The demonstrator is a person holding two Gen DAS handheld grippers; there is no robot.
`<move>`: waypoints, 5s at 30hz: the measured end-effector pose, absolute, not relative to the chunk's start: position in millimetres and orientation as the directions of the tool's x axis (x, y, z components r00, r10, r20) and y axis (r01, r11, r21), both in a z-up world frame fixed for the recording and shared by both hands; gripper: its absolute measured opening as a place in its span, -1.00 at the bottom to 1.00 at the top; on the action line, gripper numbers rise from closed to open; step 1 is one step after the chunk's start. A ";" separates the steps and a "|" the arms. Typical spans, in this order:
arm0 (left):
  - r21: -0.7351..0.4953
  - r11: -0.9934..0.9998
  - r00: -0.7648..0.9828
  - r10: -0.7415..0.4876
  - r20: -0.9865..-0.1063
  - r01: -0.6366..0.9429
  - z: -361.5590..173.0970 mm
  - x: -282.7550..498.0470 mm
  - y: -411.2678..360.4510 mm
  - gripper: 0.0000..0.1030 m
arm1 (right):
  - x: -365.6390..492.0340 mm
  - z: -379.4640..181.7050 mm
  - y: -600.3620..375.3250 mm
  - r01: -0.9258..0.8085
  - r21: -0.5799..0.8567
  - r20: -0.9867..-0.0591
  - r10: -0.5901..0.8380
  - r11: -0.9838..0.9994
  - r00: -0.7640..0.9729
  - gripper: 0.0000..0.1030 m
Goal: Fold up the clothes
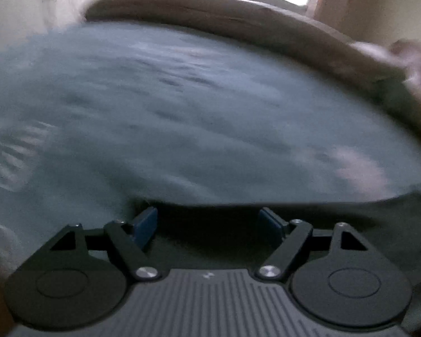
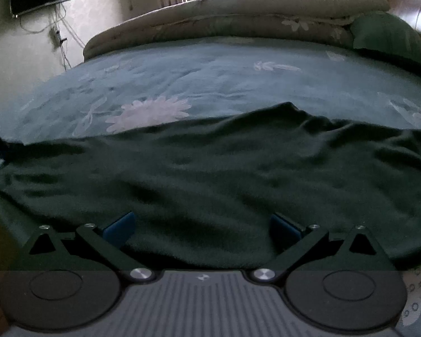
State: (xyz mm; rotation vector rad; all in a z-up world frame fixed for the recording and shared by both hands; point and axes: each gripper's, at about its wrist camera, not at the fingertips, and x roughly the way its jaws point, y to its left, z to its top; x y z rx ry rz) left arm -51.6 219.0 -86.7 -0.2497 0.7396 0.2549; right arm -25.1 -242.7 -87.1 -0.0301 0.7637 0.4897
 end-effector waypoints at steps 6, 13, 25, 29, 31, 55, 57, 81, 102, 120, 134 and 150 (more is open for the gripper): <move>-0.293 0.921 0.743 -0.007 -0.669 -0.255 -58.9 -64.7 204.9 0.52 | -15.0 -76.7 -246.2 -0.431 0.154 -0.675 0.414 0.889 0.611 1.00; -0.238 0.970 0.692 -0.136 -0.709 -0.053 -75.6 -71.2 140.8 0.55 | 0.1 -76.9 -210.4 -0.513 0.086 -0.706 0.415 0.854 0.574 1.00; -0.456 0.871 0.582 -0.470 -0.664 0.183 -49.7 -12.6 68.6 0.62 | 4.2 -65.6 -168.0 -0.654 -0.163 -0.759 0.329 0.739 0.562 1.00; -0.550 0.792 0.462 -0.605 -0.648 0.265 -68.8 26.8 21.5 0.62 | 13.5 -55.5 -196.0 -0.591 -0.188 -0.772 0.254 0.784 0.583 1.00; -0.579 0.779 0.418 -0.621 -0.662 0.240 -80.0 40.0 11.0 0.62 | 20.3 -54.9 -211.7 -0.558 -0.170 -0.783 0.233 0.812 0.577 1.00; -0.521 0.840 0.341 -0.540 -0.769 0.153 -77.9 52.2 2.7 0.58 | 62.2 -82.5 -306.2 -0.508 0.022 -0.848 0.285 0.861 0.446 1.00; -0.493 0.859 0.351 -0.507 -0.787 0.136 -69.6 56.5 2.8 0.55 | 63.3 -83.6 -313.7 -0.504 0.035 -0.847 0.293 0.863 0.444 1.00; -0.518 0.793 0.373 -0.609 -0.700 0.321 -68.3 138.7 -107.5 0.64 | 63.5 -89.6 -333.8 -0.552 0.092 -0.801 0.391 0.829 0.453 1.00; -0.225 0.916 0.393 -0.351 -0.850 0.331 -23.3 45.1 -64.1 0.66 | 63.2 -89.5 -338.3 -0.592 0.096 -0.788 0.425 0.800 0.446 1.00; -0.390 0.915 0.501 -0.389 -0.773 0.108 -43.9 -10.9 -13.1 0.66 | 65.5 -89.3 -327.6 -0.585 0.063 -0.815 0.380 0.809 0.437 1.00; -0.182 0.974 0.522 -0.225 -0.822 0.133 -66.9 19.2 -23.0 0.66 | 65.6 -91.4 -323.8 -0.559 0.059 -0.815 0.363 0.827 0.452 1.00; -0.233 0.972 0.568 -0.167 -0.806 -0.044 -70.9 11.4 16.3 0.69 | 62.1 -83.6 -357.1 -0.421 0.030 -0.786 0.282 0.906 0.551 1.00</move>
